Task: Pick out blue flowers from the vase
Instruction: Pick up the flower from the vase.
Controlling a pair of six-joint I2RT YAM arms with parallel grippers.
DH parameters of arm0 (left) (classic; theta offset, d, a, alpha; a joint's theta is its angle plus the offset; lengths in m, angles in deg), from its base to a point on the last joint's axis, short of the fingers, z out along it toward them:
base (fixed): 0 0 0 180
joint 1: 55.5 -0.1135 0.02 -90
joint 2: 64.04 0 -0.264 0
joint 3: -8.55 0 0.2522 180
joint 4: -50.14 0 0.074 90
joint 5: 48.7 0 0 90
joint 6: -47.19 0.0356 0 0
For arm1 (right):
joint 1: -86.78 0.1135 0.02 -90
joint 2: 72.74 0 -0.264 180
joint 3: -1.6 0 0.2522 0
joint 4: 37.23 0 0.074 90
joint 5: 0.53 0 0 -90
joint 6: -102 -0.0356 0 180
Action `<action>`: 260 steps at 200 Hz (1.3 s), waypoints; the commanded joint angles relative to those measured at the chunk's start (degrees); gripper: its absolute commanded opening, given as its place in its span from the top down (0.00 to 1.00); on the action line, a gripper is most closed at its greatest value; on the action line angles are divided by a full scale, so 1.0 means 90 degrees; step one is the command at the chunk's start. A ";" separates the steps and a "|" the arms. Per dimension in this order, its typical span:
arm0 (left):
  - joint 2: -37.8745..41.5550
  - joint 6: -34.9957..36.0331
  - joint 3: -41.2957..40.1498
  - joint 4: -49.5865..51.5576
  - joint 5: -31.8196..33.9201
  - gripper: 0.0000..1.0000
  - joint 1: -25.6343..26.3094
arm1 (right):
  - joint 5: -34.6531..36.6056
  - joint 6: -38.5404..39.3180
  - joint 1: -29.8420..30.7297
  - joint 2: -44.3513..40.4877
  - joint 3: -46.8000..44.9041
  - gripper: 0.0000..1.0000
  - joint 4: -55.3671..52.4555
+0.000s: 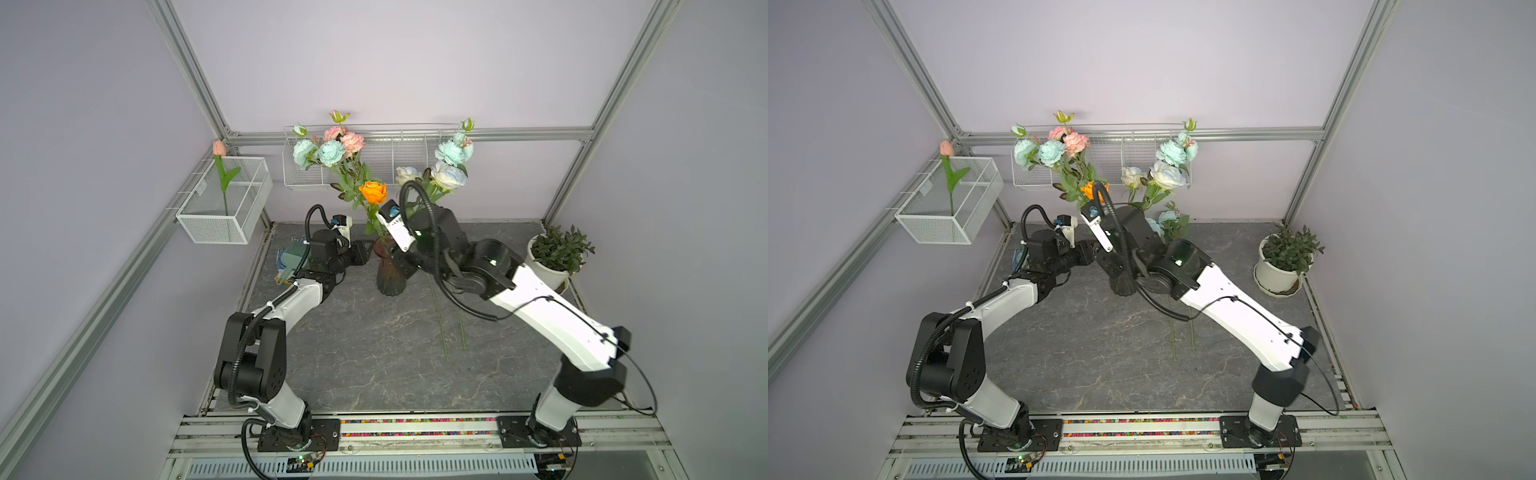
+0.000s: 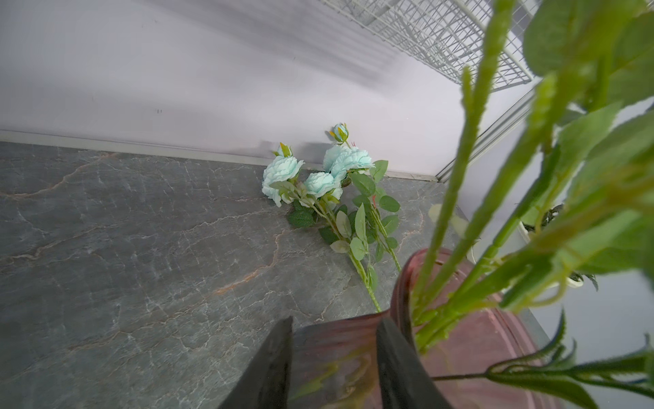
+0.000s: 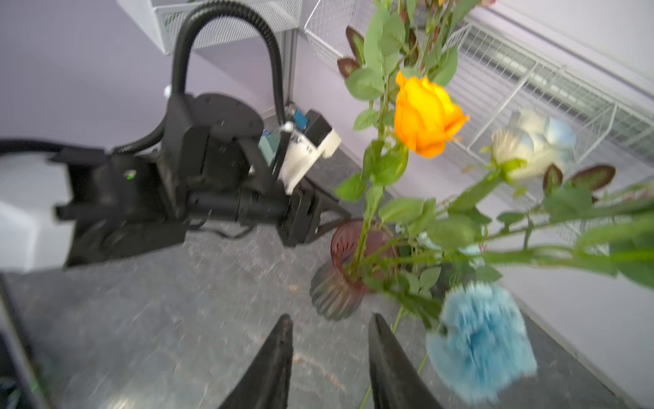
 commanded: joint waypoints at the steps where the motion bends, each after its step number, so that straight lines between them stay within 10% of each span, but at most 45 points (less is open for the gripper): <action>1: 0.0176 -0.0107 -0.0010 -0.0149 -0.0117 0.58 0.0044 | 0.0613 0.0685 -0.0023 0.1193 0.1739 0.62 -0.0224; 36: 0.0138 -0.0135 0.0052 -0.0198 -0.0255 0.58 0.0063 | 0.1131 0.1451 -0.0050 0.3620 0.5472 0.63 -0.0498; 81: 0.0054 -0.0165 0.0044 -0.0305 -0.0388 0.58 0.0073 | 0.0613 0.1500 -0.0353 0.2920 0.2933 0.60 0.1669; 121: 0.0098 -0.0215 -0.0041 -0.0344 -0.0244 0.58 0.0179 | 0.0902 0.1548 -0.0531 0.3695 0.4153 0.60 0.1119; 260: 0.0501 -0.0410 -0.0638 -0.0326 0.0478 0.62 0.0502 | 0.0580 0.0926 -0.0864 0.3332 0.3695 0.60 0.0857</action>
